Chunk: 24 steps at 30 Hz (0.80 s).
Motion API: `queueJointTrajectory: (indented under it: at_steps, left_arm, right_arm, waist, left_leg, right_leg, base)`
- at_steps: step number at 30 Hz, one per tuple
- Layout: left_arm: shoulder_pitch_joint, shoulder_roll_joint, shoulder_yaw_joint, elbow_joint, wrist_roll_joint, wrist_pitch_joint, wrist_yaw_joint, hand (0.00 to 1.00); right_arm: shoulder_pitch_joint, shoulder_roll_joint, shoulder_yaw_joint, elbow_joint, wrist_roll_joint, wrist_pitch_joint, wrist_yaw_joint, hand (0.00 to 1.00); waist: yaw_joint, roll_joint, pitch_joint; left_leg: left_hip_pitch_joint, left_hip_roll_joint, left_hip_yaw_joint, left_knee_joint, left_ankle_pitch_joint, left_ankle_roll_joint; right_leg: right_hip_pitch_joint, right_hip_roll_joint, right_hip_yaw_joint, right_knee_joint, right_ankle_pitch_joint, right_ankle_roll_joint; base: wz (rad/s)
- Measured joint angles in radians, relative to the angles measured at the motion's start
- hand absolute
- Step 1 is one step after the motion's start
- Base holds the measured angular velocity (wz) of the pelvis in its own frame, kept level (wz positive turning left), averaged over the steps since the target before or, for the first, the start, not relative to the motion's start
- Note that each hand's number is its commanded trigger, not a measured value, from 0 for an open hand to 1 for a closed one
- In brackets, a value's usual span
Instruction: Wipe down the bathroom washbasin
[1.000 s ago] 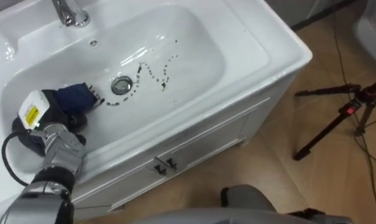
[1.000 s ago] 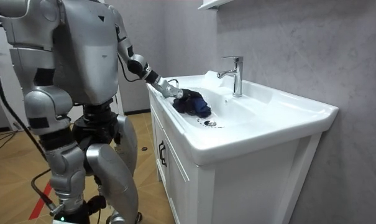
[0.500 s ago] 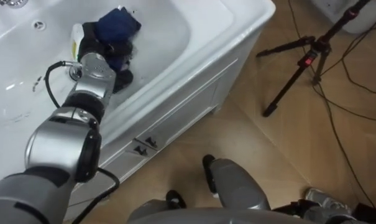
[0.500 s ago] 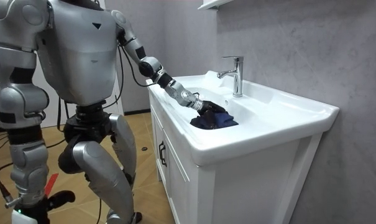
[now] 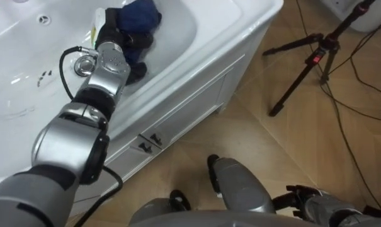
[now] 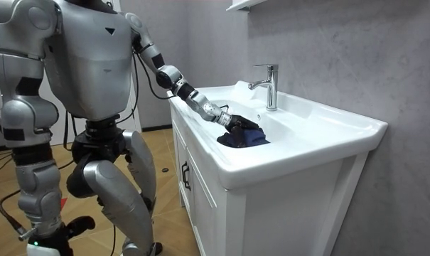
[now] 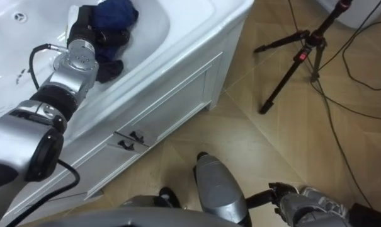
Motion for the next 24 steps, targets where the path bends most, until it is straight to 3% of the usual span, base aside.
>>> queueJointTrajectory:
  at_steps: [5,12,14,19,22,24]
  left_arm:
    - [0.0,0.011,0.0,0.003,0.052,-0.023,-0.013,1.0]
    - [0.003,0.038,0.01,0.054,0.063,-0.044,-0.021,1.0]
    - [0.008,0.06,0.014,0.085,0.093,-0.046,-0.021,1.0]
    - [0.051,0.114,0.079,0.152,0.152,-0.046,-0.02,1.0]
    - [0.089,0.161,0.101,0.172,0.165,-0.045,-0.019,1.0]
    - [0.114,0.192,0.11,0.192,0.167,-0.038,-0.017,1.0]
  right_arm:
    - [0.003,-0.003,0.012,0.001,-0.001,0.002,0.0,0.0]
    - [0.01,-0.005,0.009,-0.001,0.005,0.023,-0.007,0.0]
    - [0.011,-0.01,0.007,-0.003,0.004,0.023,-0.013,0.0]
    - [0.021,-0.025,0.004,-0.002,0.005,0.024,-0.022,0.0]
    - [0.041,-0.026,-0.001,-0.003,0.002,0.024,-0.024,0.0]
    - [0.042,-0.028,-0.01,-0.004,0.002,0.024,-0.024,0.0]
  waist:
    - [0.004,0.003,0.0102]
    - [0.022,0.004,0.0108]
    - [0.035,0.0,0.0122]
    - [0.064,0.006,0.0035]
    - [0.09,0.013,-0.0104]
    - [0.099,0.015,-0.0147]
  left_leg:
    - [0.001,0.001,0.0,0.0,-0.001,0.0]
    - [0.007,0.005,0.011,-0.005,-0.004,-0.005]
    - [0.019,0.008,0.023,-0.014,-0.004,-0.007]
    - [0.038,0.011,0.044,-0.034,-0.001,-0.016]
    - [0.036,0.012,0.049,-0.034,-0.002,-0.024]
    - [0.036,0.014,0.05,-0.037,0.001,-0.028]
  right_leg:
    - [0.005,-0.002,-0.009,-0.003,0.0,0.0]
    - [0.004,0.005,-0.003,-0.002,-0.001,-0.005]
    - [0.004,0.012,0.014,0.0,0.0,-0.006]
    - [0.006,0.025,0.03,-0.002,0.001,-0.013]
    - [-0.001,0.034,0.034,0.0,0.001,-0.022]
    - [-0.002,0.036,0.033,0.0,0.001,-0.026]
  base:
    - [0.0]
    - [-0.07]
    - [-0.21]
    - [-0.16]
    - [-0.1]
    - [-0.01]
